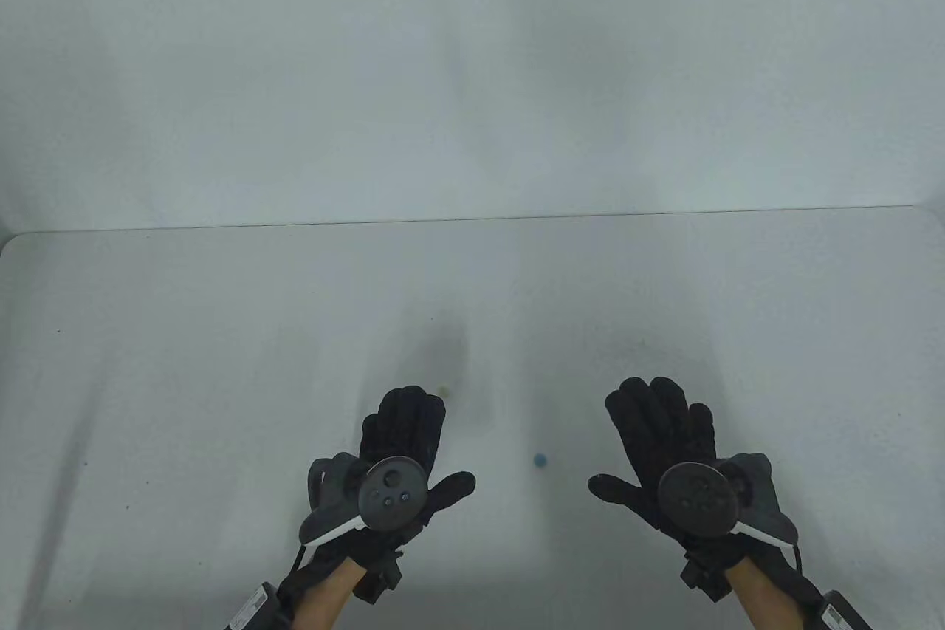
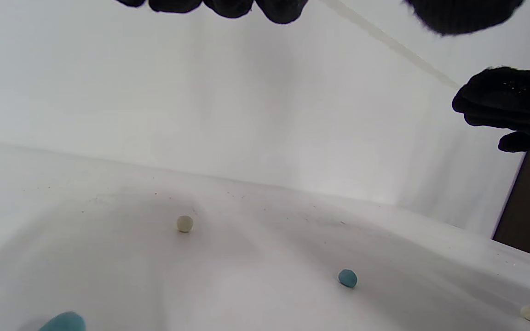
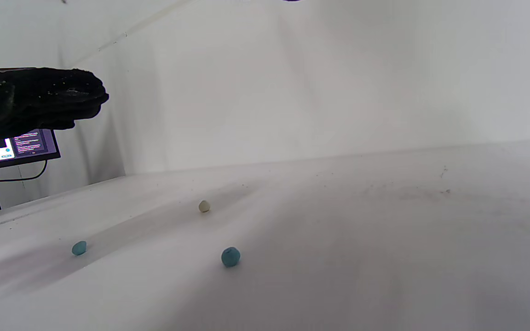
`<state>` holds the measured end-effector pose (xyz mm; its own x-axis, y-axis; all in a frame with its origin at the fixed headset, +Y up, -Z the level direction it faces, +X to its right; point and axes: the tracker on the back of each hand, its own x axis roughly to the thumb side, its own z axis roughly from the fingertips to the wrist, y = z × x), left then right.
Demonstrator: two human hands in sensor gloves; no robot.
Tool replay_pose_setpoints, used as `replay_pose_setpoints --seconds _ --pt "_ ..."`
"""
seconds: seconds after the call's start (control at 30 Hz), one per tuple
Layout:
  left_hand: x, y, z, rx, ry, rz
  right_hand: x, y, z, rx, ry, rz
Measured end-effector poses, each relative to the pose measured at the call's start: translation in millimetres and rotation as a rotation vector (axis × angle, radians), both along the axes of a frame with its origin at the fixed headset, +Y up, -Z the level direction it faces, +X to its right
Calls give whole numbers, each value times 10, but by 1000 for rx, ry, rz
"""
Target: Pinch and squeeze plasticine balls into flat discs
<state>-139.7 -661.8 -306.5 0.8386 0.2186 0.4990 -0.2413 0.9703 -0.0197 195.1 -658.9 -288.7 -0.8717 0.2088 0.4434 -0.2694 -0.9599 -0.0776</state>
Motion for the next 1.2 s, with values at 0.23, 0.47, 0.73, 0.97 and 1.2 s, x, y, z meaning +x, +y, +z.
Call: replay_pose_setpoints --seconds 0.23,0.47,0.73,0.97,1.2 --pt "-6 10 7 8 -6 15 7 0 -4 -8 -2 -8" --pt "-17 7 5 12 -3 30 15 7 1 0 -6 -10" --pt "-15 -2 6 2 1 49 28 3 1 -1 -16 -7" --pt "-49 91 -102 -17 16 16 50 -9 -7 -6 -37 3" --pt "-240 27 -385 -75 104 -202 53 -2 -2 -2 -33 0"
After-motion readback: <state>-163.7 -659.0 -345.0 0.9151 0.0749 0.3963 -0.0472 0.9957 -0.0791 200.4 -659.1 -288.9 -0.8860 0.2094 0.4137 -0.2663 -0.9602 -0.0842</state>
